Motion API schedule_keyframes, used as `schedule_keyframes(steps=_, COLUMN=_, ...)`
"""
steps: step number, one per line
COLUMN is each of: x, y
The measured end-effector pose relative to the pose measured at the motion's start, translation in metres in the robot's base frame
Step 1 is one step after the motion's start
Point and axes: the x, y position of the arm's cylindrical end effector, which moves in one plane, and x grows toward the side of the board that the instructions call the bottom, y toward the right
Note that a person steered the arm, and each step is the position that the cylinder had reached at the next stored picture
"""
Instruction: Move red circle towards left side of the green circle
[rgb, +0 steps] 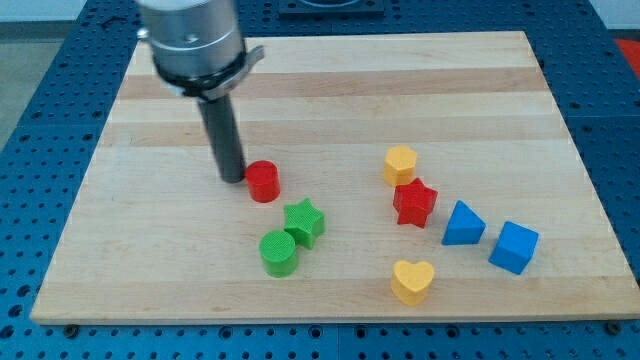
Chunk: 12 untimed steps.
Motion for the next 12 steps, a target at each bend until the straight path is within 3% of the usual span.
schedule_keyframes(steps=1, x=0.0, y=-0.005)
schedule_keyframes(steps=2, x=-0.034, y=0.01)
schedule_keyframes(steps=3, x=-0.061, y=0.053)
schedule_keyframes(steps=4, x=-0.052, y=0.093)
schedule_keyframes(steps=7, x=0.024, y=0.02)
schedule_keyframes(steps=9, x=0.003, y=0.002)
schedule_keyframes(steps=11, x=0.038, y=-0.052)
schedule_keyframes(steps=12, x=0.057, y=-0.034)
